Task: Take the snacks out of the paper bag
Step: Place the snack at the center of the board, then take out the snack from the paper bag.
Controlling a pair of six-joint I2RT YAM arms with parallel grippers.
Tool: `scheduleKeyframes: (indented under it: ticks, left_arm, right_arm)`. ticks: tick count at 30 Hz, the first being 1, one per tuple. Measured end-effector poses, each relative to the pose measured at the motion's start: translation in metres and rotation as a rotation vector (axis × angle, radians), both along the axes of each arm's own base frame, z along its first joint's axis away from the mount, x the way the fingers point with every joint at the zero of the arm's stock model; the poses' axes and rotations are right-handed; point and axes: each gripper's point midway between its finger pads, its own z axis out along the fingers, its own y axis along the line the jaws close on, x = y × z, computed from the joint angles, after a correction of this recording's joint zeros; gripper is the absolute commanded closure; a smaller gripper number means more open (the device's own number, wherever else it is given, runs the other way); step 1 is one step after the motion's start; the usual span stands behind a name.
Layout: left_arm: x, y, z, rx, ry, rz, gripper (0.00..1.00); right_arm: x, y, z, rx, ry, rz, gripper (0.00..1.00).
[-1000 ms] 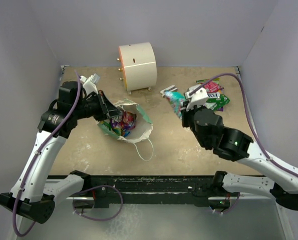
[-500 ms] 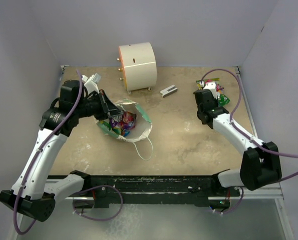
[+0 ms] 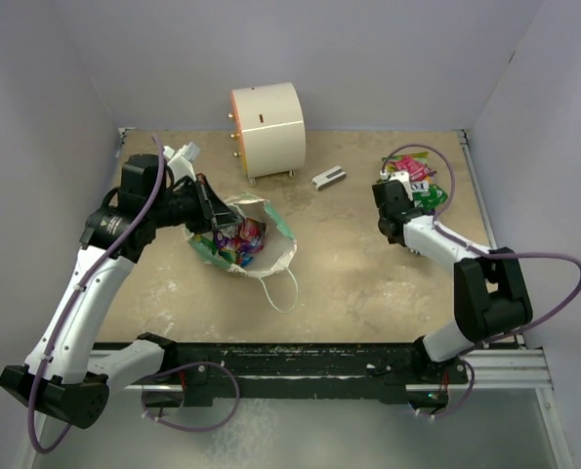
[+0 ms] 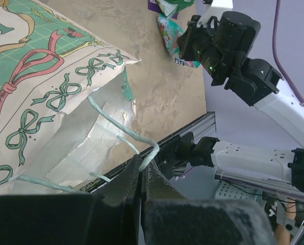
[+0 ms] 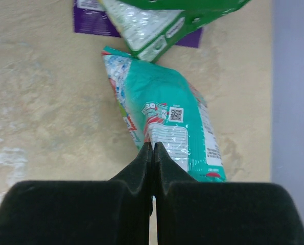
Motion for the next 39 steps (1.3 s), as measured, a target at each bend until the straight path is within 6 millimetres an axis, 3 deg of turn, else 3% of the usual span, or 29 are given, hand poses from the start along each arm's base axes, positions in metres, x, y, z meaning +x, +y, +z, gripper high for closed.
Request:
scheduleKeyframes:
  ticks: [3,7,11,15,19,22,26,29,33,39]
  left_arm:
    - [0.000,0.000,0.000,-0.002,0.001,-0.003,1.00]
    - [-0.003,-0.001,0.001,-0.009,-0.002,-0.009,1.00]
    - [-0.007,0.000,0.004,-0.016,-0.013,-0.015,1.00]
    - [-0.012,0.000,0.009,-0.024,-0.027,-0.023,1.00]
    - [-0.019,-0.005,0.008,-0.051,-0.032,-0.066,1.00]
    - [-0.025,-0.010,-0.002,-0.073,-0.008,-0.108,1.00]
    - [-0.036,-0.016,-0.017,-0.108,0.036,-0.168,1.00]
    - [-0.044,-0.018,-0.021,-0.131,0.059,-0.200,1.00]
    - [-0.055,-0.020,-0.013,-0.157,0.044,-0.228,1.00]
    - [-0.071,-0.022,0.001,-0.218,-0.011,-0.243,1.00]
  right_arm:
    - [0.000,0.016,-0.018,0.107,0.043,-0.022,0.93]
    - [-0.013,0.037,-0.039,0.271,0.088,-0.055,0.69]
    - [-0.022,0.047,-0.046,0.346,0.107,-0.070,0.49]
    - [-0.023,0.051,-0.018,0.392,0.043,-0.048,0.43]
    - [-0.020,0.058,0.039,0.465,-0.112,0.032,0.40]
    - [-0.018,0.085,0.084,0.588,-0.230,0.185,0.38]
    - [-0.032,0.162,0.142,0.751,-0.379,0.557,0.38]
    - [-0.075,0.243,0.162,0.845,-0.385,0.899,0.41]
    - [-0.130,0.314,0.159,0.904,-0.329,1.210,0.51]
    - [-0.183,0.374,0.129,0.858,-0.272,1.460,0.75]
